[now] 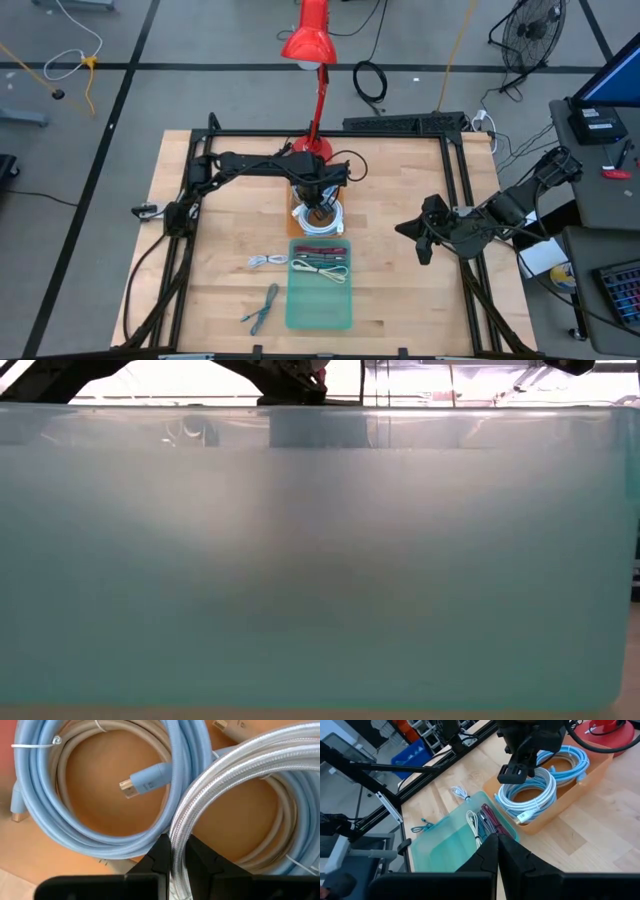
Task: Sort cables
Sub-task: Put the white video cable into the orange bin
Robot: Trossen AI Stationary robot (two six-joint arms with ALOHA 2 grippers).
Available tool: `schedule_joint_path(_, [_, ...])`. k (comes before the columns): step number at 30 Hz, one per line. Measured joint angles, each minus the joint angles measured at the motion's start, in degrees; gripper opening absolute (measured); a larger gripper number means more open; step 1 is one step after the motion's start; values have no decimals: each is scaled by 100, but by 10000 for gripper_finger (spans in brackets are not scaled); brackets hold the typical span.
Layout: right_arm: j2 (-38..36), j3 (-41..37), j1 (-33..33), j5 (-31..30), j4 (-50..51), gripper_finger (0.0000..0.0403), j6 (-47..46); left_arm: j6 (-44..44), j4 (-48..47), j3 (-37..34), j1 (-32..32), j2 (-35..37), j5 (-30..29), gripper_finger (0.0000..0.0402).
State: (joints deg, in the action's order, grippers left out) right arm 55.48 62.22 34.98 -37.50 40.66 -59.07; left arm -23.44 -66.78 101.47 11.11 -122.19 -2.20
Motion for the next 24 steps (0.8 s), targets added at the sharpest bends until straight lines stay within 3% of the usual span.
schedule_joint_path(9, [0, 2, 0, -24, 0, 0, 9, -103, -4, -3, 0, -5, -52, 36])
schedule_joint_path(17, [2, 2, 0, -34, -16, 0, 19, -219, -17, -17, 0, -9, -27, 126])
schedule_joint_path(24, [2, 2, 0, -41, -17, 0, 24, -189, -313, 229, 4, 11, 35, 151])
